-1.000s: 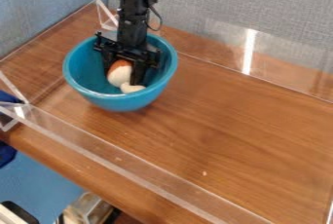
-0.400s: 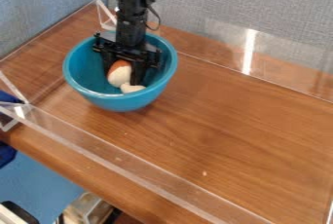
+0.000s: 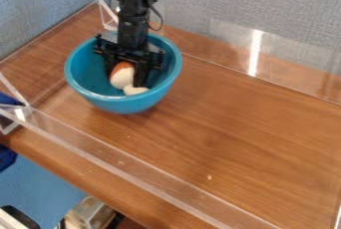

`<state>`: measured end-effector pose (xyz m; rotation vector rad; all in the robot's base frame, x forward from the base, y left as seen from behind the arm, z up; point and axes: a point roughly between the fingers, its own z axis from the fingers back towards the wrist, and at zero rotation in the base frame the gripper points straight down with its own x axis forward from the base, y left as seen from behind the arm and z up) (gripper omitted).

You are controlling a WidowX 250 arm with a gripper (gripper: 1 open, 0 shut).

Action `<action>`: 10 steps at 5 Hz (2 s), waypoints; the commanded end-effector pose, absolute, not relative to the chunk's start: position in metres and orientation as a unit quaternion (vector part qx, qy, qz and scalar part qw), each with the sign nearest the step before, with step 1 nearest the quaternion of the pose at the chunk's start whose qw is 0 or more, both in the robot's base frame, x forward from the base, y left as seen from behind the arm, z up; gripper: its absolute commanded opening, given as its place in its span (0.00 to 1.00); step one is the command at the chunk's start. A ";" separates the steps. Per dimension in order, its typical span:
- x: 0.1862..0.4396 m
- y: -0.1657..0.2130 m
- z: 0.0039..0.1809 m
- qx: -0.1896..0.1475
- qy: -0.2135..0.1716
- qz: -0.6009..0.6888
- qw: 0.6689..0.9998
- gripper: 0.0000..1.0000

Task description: Remove the mushroom from inside the blue bowl and put it on the table

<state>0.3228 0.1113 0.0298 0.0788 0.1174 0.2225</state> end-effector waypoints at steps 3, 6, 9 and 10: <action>0.322 0.111 0.040 0.034 0.038 0.122 0.991 0.00; 0.321 0.108 0.048 0.028 0.029 0.123 0.992 0.00; 0.319 0.105 0.055 0.023 0.021 0.125 0.992 0.00; 0.318 0.104 0.057 0.022 0.019 0.125 0.992 0.00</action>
